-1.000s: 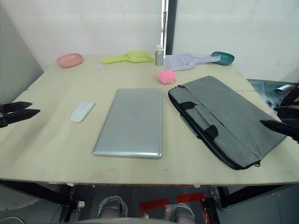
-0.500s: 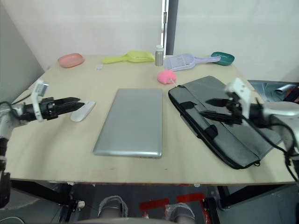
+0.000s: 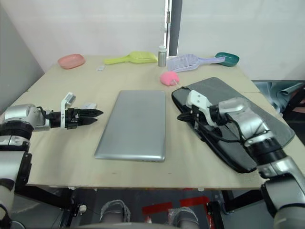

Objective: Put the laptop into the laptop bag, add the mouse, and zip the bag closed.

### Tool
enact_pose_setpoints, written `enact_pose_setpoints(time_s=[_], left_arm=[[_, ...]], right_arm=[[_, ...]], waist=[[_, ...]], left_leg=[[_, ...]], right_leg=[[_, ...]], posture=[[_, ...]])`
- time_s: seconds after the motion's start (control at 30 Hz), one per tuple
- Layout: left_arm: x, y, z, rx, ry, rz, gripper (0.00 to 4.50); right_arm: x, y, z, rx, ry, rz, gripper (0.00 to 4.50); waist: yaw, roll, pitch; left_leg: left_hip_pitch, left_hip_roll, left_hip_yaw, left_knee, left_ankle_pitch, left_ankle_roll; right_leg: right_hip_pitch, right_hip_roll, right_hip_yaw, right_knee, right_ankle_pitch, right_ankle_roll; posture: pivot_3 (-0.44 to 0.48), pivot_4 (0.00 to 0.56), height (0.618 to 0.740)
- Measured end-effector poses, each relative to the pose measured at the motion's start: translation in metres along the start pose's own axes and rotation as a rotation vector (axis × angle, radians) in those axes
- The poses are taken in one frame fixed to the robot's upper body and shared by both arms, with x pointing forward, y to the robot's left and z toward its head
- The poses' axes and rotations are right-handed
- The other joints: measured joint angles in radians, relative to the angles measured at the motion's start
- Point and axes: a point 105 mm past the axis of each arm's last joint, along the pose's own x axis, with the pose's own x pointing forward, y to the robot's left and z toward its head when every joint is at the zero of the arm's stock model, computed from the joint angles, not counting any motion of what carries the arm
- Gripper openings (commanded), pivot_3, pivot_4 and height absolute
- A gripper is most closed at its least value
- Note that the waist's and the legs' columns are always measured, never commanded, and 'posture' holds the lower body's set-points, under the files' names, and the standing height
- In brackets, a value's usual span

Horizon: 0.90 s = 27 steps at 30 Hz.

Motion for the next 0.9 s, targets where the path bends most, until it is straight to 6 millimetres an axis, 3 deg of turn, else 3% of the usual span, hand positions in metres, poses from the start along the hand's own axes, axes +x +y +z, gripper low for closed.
enact_pose_setpoints(time_s=[0.33, 0.53, 0.9], left_arm=[[0.026, -0.003, -0.001, 0.032, 0.077, 0.018, 4.5], [0.032, -0.004, -0.001, 0.047, 0.083, 0.011, 4.5], [0.046, -0.009, -0.005, 0.025, 0.083, -0.036, 4.5]], right_arm=[[0.044, -0.006, -0.027, -0.122, 0.181, -0.014, 0.07], [0.045, -0.024, -0.032, -0.173, 0.245, -0.086, 0.07], [0.066, -0.017, -0.02, -0.2, 0.209, -0.046, 0.07]], waist=[[0.002, 0.0, 0.0], [0.003, 0.0, 0.0], [-0.002, 0.0, 0.0]], left_leg=[[-0.002, 0.0, -0.002, 0.0, 0.0, -0.001], [-0.001, -0.001, -0.003, 0.0, 0.0, -0.001], [0.004, -0.001, -0.004, 0.0, 0.0, -0.001]], right_leg=[[0.001, 0.0, -0.002, -0.001, 0.001, -0.001], [0.003, 0.0, -0.003, -0.002, 0.001, -0.001], [0.009, 0.0, -0.003, -0.003, 0.001, -0.001]], posture=[[0.0, 0.15, 0.74], [0.0, 0.15, 0.74], [0.0, 0.15, 0.74]])
